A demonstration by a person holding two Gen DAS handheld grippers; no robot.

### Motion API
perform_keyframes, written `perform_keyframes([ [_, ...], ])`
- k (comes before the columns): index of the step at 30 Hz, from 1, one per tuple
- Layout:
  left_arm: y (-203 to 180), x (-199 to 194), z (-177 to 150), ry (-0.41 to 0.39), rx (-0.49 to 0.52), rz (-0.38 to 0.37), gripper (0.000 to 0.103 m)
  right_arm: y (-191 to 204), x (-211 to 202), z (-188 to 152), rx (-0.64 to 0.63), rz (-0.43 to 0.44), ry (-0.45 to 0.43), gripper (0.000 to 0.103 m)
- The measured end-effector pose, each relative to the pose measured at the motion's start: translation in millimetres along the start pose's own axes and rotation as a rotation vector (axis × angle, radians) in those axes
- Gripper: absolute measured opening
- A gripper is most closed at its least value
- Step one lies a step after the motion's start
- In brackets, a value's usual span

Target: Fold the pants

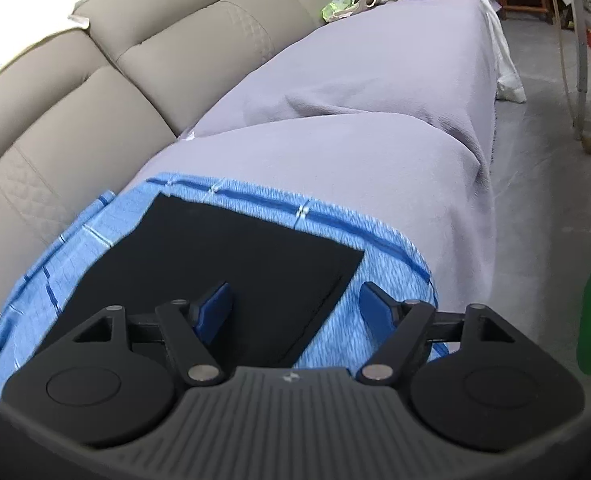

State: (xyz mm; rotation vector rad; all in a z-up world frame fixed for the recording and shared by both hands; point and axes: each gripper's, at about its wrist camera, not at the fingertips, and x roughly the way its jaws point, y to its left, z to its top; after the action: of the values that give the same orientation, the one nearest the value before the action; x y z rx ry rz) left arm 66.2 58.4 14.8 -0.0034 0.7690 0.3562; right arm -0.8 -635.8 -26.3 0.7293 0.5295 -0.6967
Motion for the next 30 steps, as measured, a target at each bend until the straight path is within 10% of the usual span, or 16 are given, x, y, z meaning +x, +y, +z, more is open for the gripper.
perform_keyframes([
  [3, 1, 0, 0, 0.000, -0.001, -0.001, 0.068, -5, 5, 10, 0.018, 0.031, 0.000, 0.075],
  [7, 1, 0, 0, -0.002, -0.002, 0.003, 0.068, -2, 4, 15, 0.042, 0.074, 0.039, 0.035],
  [18, 0, 0, -2, -0.003, -0.012, -0.001, 0.069, 8, 18, 14, 0.054, 0.019, -0.004, 0.040],
  [21, 3, 0, -1, -0.001, -0.024, -0.011, 0.069, 28, 16, 16, -0.017, -0.016, 0.010, 0.012],
  [30, 14, -2, -3, -0.007, -0.058, -0.053, 0.067, 241, -21, -61, -0.493, 0.324, 0.082, 0.011],
])
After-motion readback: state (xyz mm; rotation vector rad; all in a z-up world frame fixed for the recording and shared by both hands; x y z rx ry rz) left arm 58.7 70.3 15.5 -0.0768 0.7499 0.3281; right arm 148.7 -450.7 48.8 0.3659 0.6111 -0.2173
